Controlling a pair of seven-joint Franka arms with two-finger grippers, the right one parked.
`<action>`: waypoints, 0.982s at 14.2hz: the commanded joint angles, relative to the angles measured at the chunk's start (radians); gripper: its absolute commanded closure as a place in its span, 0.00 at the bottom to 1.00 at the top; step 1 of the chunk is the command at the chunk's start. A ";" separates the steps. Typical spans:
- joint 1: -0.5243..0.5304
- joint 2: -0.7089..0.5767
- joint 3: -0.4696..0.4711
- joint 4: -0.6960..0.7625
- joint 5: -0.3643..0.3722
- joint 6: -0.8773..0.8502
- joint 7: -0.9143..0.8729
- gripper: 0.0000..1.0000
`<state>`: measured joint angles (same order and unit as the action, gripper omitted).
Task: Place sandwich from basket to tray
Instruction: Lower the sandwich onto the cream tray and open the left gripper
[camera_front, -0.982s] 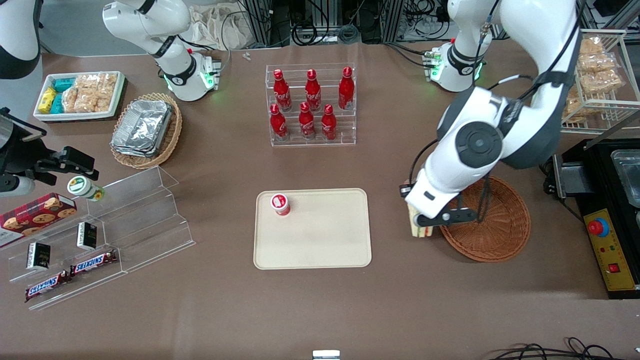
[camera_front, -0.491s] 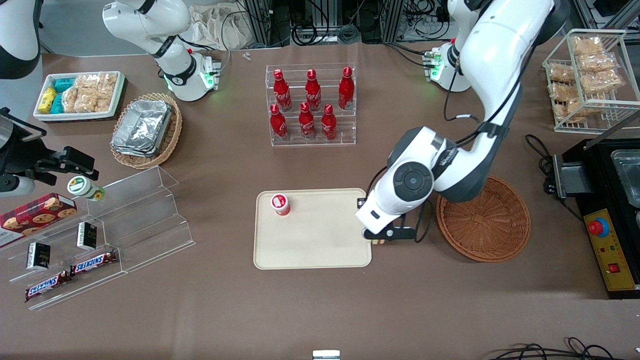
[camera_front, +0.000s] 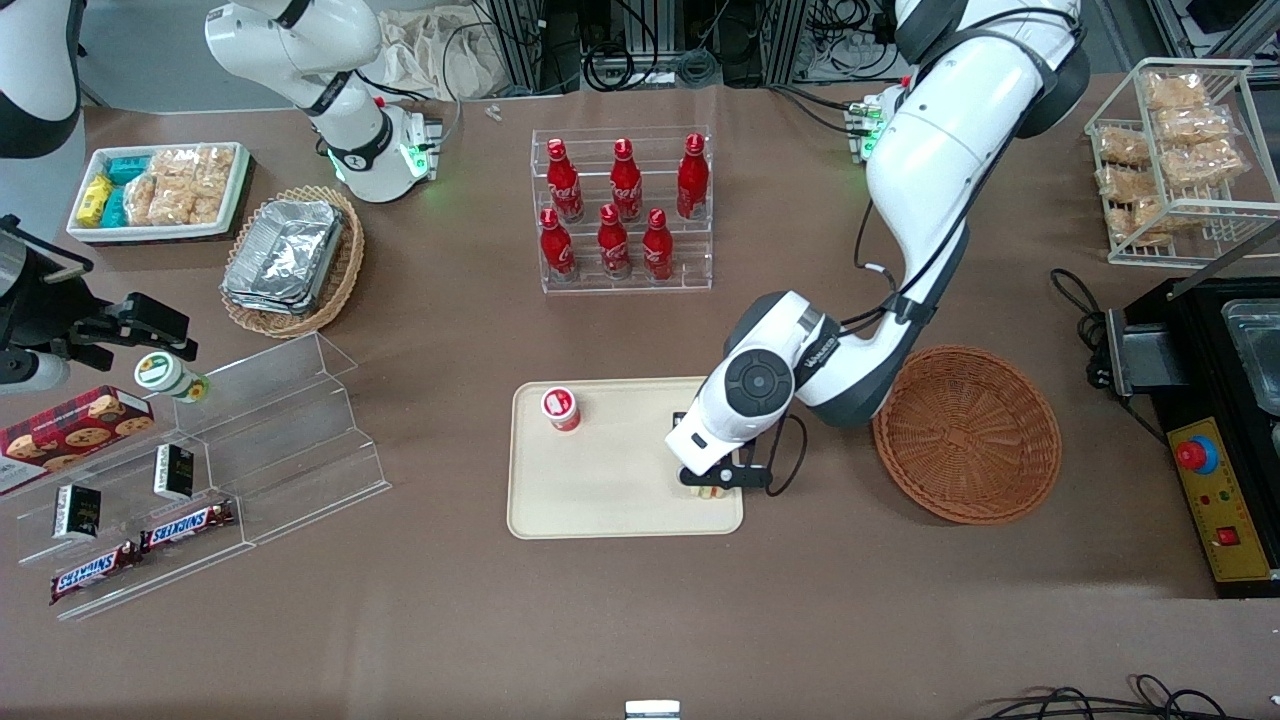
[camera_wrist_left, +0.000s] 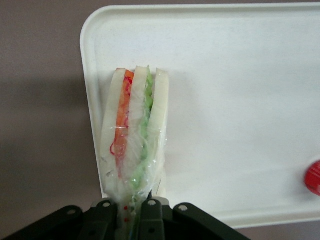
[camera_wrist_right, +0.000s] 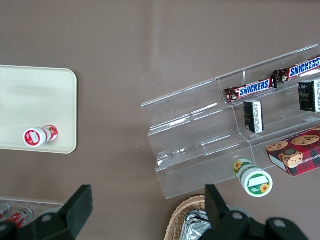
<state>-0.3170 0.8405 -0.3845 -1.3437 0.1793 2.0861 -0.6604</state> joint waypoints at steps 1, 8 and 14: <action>-0.013 0.034 0.009 0.044 0.038 -0.008 -0.031 1.00; -0.011 0.031 0.009 0.038 0.038 0.025 -0.051 0.00; 0.007 -0.052 0.009 0.041 0.040 0.012 -0.053 0.00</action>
<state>-0.3136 0.8438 -0.3822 -1.2981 0.2002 2.1130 -0.6906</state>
